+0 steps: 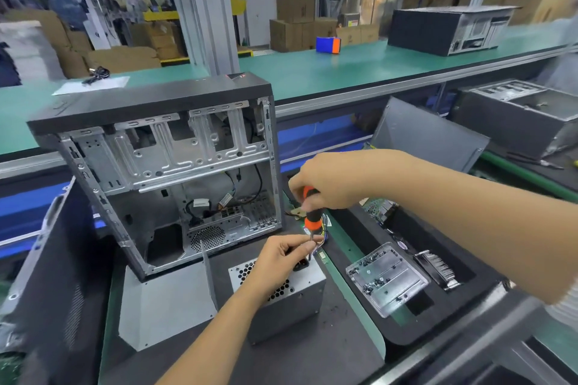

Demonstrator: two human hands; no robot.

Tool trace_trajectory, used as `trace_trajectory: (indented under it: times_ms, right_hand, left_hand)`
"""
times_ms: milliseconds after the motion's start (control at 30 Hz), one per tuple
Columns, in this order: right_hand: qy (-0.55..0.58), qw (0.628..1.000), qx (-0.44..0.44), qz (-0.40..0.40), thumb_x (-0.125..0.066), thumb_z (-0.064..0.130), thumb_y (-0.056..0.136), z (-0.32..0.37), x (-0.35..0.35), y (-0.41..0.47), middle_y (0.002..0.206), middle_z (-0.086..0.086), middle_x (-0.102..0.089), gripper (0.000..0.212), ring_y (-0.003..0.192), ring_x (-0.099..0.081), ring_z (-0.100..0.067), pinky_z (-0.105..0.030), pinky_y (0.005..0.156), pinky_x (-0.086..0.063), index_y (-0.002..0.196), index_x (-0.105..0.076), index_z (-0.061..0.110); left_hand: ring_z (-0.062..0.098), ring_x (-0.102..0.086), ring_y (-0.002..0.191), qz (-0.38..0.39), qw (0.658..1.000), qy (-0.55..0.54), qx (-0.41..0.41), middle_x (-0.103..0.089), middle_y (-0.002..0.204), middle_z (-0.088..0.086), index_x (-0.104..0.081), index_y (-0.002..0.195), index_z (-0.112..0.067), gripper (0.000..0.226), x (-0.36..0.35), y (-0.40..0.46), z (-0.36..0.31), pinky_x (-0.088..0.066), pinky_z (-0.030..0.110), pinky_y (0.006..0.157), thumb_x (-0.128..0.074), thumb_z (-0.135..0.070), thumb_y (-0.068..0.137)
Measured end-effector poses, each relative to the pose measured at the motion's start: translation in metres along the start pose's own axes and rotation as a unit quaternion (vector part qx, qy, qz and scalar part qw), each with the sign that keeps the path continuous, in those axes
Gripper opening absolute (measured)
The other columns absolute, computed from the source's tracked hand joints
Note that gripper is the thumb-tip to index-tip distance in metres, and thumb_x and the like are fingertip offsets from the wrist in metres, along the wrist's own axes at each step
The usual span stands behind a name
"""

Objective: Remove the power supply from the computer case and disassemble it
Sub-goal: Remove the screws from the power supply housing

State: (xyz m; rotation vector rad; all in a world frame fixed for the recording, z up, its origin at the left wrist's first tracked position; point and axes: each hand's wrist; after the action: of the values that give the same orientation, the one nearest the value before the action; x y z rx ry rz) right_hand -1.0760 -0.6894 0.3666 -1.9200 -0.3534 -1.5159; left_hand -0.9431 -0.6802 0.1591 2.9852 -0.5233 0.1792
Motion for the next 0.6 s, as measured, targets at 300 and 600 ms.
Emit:
trace_trajectory:
  times_ms: [300, 600]
  right_hand:
    - [0.063, 0.994, -0.083, 0.025, -0.055, 0.07, 0.079, -0.003, 0.007, -0.003, 0.09, 0.0, -0.059, 0.062, 0.067, -0.07, -0.021, -0.035, 0.067, -0.057, 0.114, -0.054, 0.018]
    - [-0.042, 0.997, -0.059, -0.004, -0.038, 0.049, 0.099, -0.004, -0.002, 0.008, 0.051, 0.0, -0.056, 0.043, 0.062, -0.06, -0.023, -0.032, 0.063, -0.049, 0.081, -0.049, 0.011]
  left_hand:
    - [0.001, -0.041, 0.054, -0.039, 0.999, 0.004, -0.018, -0.058, 0.061, -0.013, -0.079, 0.084, -0.028, 0.016, -0.005, -0.001, 0.001, -0.033, 0.008, 0.055, -0.066, -0.025, 0.092]
    - [0.006, -0.041, 0.057, 0.03, 0.999, 0.009, -0.012, -0.049, 0.06, -0.01, -0.077, 0.099, -0.018, 0.017, 0.0, 0.004, -0.008, -0.035, 0.014, 0.056, -0.061, -0.024, 0.097]
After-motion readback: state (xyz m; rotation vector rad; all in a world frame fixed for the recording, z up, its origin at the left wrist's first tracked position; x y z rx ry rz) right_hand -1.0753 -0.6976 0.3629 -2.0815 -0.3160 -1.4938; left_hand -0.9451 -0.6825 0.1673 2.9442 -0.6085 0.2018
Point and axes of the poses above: each hand's wrist, its own y-axis towards the middle knuckle, its own x-axis out of the back of the hand, z = x × y
